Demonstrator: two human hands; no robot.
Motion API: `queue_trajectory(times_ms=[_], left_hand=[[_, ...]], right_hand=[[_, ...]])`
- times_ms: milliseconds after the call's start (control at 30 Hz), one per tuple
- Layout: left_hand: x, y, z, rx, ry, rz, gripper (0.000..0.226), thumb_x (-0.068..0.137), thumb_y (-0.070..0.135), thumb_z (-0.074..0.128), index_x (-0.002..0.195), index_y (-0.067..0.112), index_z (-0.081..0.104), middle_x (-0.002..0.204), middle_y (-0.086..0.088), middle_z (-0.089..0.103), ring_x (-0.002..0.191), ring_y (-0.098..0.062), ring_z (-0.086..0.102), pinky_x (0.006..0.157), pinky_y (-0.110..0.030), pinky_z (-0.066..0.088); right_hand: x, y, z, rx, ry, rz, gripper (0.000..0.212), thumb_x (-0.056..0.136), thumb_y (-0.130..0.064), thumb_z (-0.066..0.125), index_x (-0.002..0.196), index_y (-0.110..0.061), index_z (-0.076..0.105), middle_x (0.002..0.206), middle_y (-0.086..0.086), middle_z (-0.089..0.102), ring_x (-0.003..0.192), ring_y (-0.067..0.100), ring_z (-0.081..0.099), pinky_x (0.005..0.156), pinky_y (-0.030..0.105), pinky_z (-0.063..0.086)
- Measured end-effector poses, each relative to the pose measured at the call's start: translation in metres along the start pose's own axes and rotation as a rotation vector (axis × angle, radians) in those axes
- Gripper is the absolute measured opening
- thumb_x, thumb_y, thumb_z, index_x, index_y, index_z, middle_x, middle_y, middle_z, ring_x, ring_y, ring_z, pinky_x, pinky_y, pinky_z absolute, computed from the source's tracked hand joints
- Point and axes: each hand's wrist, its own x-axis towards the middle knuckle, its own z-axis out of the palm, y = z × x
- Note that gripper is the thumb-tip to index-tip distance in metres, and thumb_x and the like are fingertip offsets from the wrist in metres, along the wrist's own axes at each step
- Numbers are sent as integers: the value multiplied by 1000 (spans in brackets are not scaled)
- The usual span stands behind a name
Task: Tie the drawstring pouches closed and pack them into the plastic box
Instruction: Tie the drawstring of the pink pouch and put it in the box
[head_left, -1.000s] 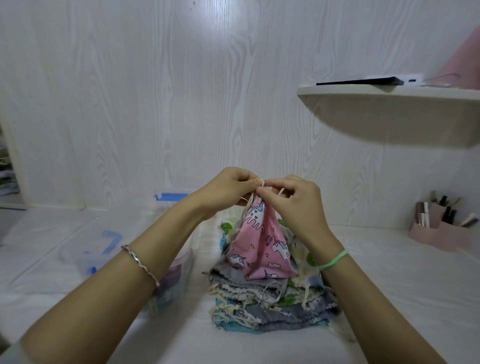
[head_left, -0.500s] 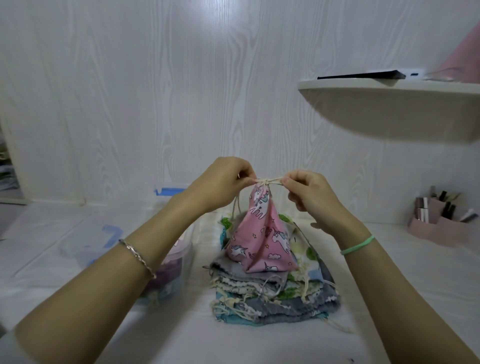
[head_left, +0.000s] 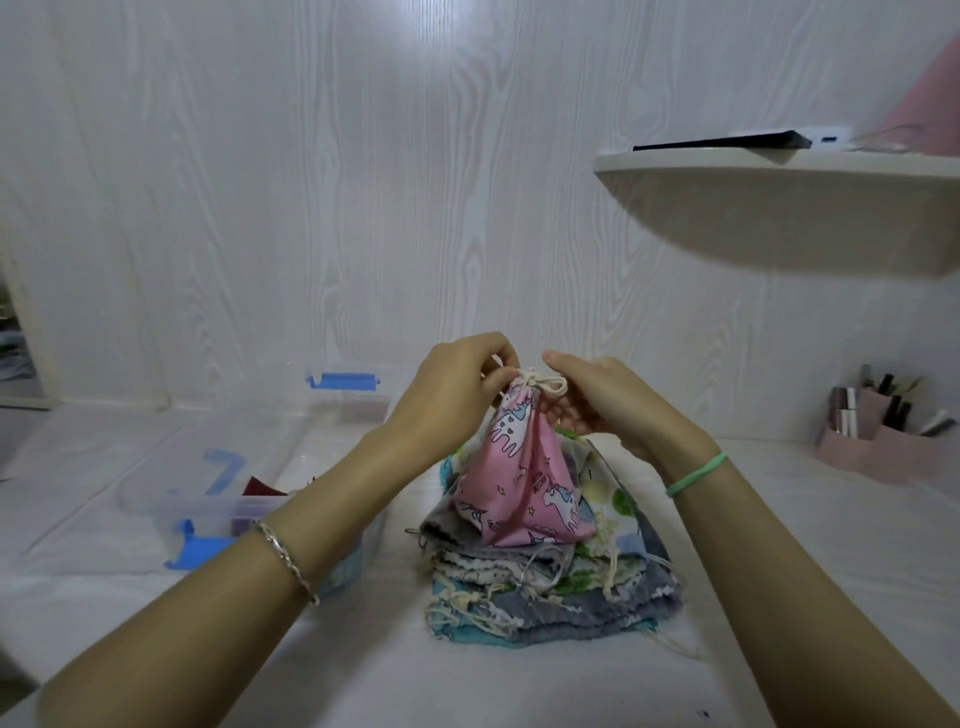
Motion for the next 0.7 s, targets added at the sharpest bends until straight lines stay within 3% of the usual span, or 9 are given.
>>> queue_trajectory(times_ms=[100,267,433,500,600,633,700], left_hand=[[-4,3,3,-126,38,-29,8,90,17,64,83,19,68,76,3,71,68,-10,68,72,-32,58],[-7,7,5,-314,59,-105,5,85,12,70,82,15,72,77,-1,73,74,-16,71,74,-39,59],[-8,9,6,-374,92,-163,3,82,15,72,80,16,74,75,2,73,75,-15,71,75,-39,60],[-9,10,6,-429,97,-182,4,82,16,72,80,14,74,75,-1,73,74,-17,71,75,-36,60],[-8,11,6,-545,86,-229,1,81,12,74,82,11,74,75,-7,73,70,-16,70,72,-29,58],[-8,11,6,-562,102,-236,4,79,10,76,82,10,74,75,-7,73,69,-15,69,72,-28,58],[-10,14,8,-589,154,-233,10,75,5,78,82,9,72,77,-8,72,69,-12,68,71,-25,58]], right_hand=[[-1,-2,-1,-14,-56,72,48,88,-52,59,70,-9,70,61,7,65,45,12,51,49,23,37],[1,-3,-5,105,-38,113,21,80,-30,72,76,-9,69,61,4,62,48,11,52,47,21,36],[-1,-3,-11,167,39,68,12,81,-15,71,78,-3,72,65,10,63,45,9,53,44,18,36],[-1,-2,-11,163,100,-24,13,85,-16,69,81,-4,74,74,11,67,56,12,57,52,20,43],[0,-3,-10,243,135,-128,13,91,-15,63,91,-8,74,88,9,73,79,17,63,79,29,51],[1,-4,-10,286,130,-135,13,92,-14,62,93,-8,73,89,8,74,79,17,63,79,30,50],[3,-7,-7,331,137,-135,11,91,-14,63,90,-9,73,82,7,72,65,11,59,66,23,47]])
